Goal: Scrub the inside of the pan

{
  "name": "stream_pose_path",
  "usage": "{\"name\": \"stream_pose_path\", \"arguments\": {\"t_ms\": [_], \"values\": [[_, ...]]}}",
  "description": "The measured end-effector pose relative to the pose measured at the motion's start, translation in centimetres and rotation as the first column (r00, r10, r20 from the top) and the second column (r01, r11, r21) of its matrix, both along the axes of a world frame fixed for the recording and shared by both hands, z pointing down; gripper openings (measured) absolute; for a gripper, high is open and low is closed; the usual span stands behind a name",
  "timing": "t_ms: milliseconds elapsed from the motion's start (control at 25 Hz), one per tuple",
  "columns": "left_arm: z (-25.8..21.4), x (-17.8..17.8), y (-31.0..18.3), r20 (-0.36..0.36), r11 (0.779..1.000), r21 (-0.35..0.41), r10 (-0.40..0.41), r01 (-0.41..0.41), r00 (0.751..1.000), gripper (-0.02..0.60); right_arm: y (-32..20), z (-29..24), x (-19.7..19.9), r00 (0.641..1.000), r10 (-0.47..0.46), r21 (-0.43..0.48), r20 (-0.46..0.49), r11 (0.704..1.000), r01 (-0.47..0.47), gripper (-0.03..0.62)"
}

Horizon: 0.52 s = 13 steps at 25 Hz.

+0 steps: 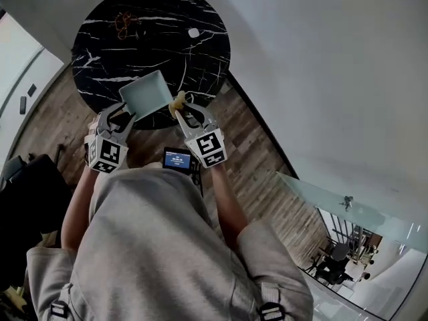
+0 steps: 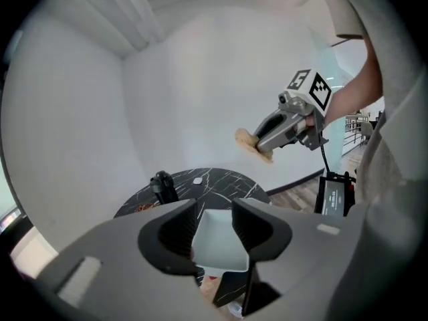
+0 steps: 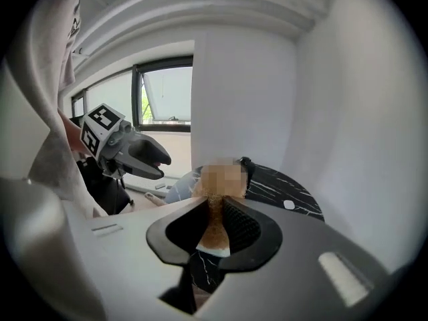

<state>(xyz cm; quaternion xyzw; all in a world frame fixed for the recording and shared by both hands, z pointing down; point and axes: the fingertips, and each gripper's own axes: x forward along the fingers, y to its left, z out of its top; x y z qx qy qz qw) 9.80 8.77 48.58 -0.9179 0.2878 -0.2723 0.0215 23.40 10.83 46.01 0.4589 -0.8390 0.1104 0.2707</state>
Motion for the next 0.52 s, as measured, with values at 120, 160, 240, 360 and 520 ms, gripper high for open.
{"name": "stream_pose_path", "arguments": {"t_ms": [120,160,240,360,520], "values": [[-0.5,3.3,3.1,0.013,1.000,0.008,0.010,-0.010,1.000,0.155,2.8,-1.5,3.1,0.999,0.034,0.056,0.039,0.998,-0.036,0.081],[-0.4,4.4,4.3,0.019,1.000,0.001,0.012,-0.012,1.000,0.155,3.8,-1.8,4.1,0.998,0.043,0.068,0.051,0.997,-0.047,0.081],[-0.2,6.2,6.7,0.022,1.000,-0.015,0.008,-0.007,1.000,0.152,5.7,-2.3,6.2,0.996,0.061,0.092,0.069,0.993,-0.068,0.080],[-0.1,8.2,9.2,0.016,1.000,-0.023,-0.005,0.006,1.000,0.147,7.6,-3.1,8.9,0.994,0.082,0.129,0.078,0.987,-0.091,0.080],[-0.3,10.2,11.8,0.025,1.000,-0.012,-0.014,0.014,1.000,0.143,9.9,-4.3,11.9,0.990,0.105,0.176,0.097,0.977,-0.121,0.080]]}}
